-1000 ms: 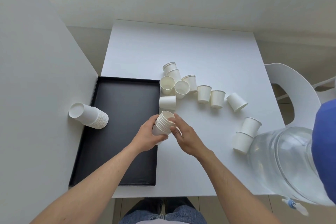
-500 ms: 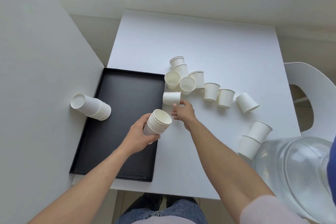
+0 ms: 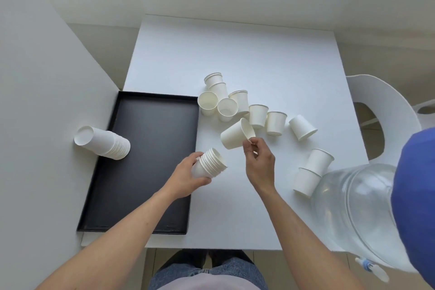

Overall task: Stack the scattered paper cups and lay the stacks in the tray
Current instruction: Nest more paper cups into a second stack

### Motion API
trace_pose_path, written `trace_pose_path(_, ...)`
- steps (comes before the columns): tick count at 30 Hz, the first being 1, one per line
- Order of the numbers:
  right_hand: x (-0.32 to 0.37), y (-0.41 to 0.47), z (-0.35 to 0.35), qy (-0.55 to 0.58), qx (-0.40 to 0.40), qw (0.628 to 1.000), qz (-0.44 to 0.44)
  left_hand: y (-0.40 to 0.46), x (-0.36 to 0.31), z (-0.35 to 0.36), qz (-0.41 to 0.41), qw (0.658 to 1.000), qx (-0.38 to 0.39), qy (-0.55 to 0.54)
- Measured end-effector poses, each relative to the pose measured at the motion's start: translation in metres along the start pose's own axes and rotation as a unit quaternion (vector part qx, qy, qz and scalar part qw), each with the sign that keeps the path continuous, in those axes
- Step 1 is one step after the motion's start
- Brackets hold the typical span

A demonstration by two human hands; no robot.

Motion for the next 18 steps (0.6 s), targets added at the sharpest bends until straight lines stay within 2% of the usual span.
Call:
trace_pose_path(3,-0.002,-0.011,-0.011,-0.019,0.012,0.999,-0.027,0.01,-0.012,0.011,0.019,0.999,-0.002,0.04)
trace_pose_path(8,-0.015,-0.02,-0.021,-0.023,0.032,0.999,-0.003,0.02,-0.033,0.024,0.056,0.997,0.007,0.055)
trace_pose_path(12,-0.018,-0.025,-0.023,-0.067,0.073,0.995,-0.033,0.024,-0.048,0.041,0.059,0.998,0.026,0.027)
trace_pose_path(18,-0.038,-0.031,-0.038,-0.251,0.121,0.96,-0.041,0.03,-0.062,0.066,0.067,0.997,0.045,0.003)
Point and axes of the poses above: each hand's wrist, its own y-axis towards the middle knuckle, its own z-axis out of the palm, x = y × z, the point moved 5 cm from there along y, towards the middle knuckle, and after that the axes turned 6 degrees about z, right-handed, at the moved point
